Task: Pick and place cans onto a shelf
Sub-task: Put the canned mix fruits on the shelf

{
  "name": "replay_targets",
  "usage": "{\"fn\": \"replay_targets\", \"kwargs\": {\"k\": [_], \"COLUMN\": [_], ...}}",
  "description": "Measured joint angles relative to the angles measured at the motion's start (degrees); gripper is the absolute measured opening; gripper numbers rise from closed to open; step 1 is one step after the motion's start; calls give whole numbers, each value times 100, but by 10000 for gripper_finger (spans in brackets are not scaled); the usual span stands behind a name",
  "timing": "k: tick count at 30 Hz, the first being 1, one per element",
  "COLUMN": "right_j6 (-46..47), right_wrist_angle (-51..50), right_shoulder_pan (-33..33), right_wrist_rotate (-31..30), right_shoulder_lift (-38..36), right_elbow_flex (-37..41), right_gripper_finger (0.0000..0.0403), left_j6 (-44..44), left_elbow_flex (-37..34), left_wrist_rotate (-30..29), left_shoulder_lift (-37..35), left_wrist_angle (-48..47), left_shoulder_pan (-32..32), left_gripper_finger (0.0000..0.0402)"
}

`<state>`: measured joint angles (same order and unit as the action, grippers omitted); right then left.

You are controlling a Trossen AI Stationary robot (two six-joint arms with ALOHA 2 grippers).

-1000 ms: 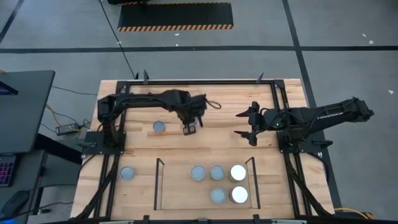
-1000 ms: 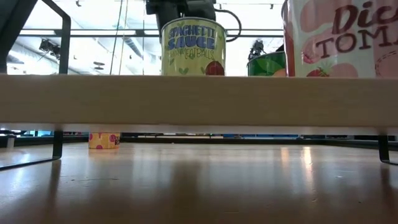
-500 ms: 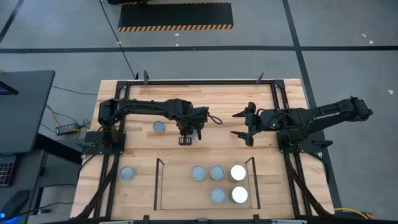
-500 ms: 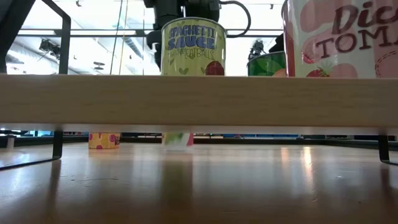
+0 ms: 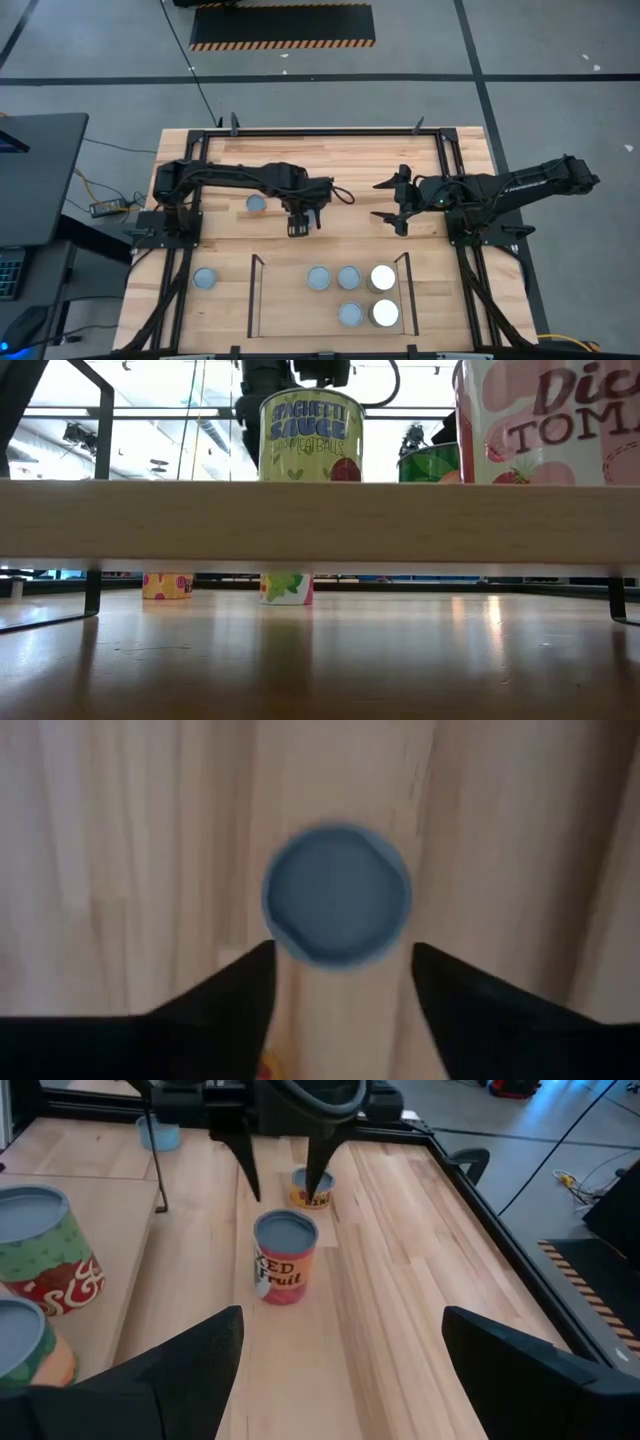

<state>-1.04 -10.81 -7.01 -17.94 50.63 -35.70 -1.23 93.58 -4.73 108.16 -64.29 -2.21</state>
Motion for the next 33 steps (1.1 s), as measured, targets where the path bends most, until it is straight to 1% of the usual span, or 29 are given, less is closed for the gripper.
{"fn": "replay_targets", "kwargs": {"k": [4,6,8,10,13,18,20,26,29,33], "right_j6": [83,107,110,109,104,99,96,89,103,101], "right_wrist_angle": [-59,-104,-188,-233,-245,-260,-255,-194,-174,-168], "right_shoulder_pan": [0,0,0,0,0,2,5,44,44,58], "right_wrist_rotate": [5,5,40,128,154,156,154,155,154,154], "right_shoulder_lift": [0,0,0,0,0,0,-2,0,0,0], "right_elbow_flex": [0,0,0,0,0,0,0,0,0,0], "right_gripper_finger": [349,349,349,349,349,349,349,349,349,349], "left_j6": [-332,-401,-441,-515,-603,-556,-543,-592,-600,-425], "left_elbow_flex": [-119,-367,-664,-936,-1374,-2318,-2588,-2980,-3011,-3010], "left_wrist_rotate": [184,198,198,192,0,-79,-79,-125,-349,-377], "left_shoulder_lift": [-82,-125,-174,-264,-592,-1236,-1361,-1304,-1176,-1092], "left_wrist_angle": [30,110,134,293,738,2183,2561,3349,3477,3887], "left_shoulder_pan": [50,78,88,89,107,116,116,39,12,13], "left_gripper_finger": [302,322,333,337,338,338,338,338,338,338]}}
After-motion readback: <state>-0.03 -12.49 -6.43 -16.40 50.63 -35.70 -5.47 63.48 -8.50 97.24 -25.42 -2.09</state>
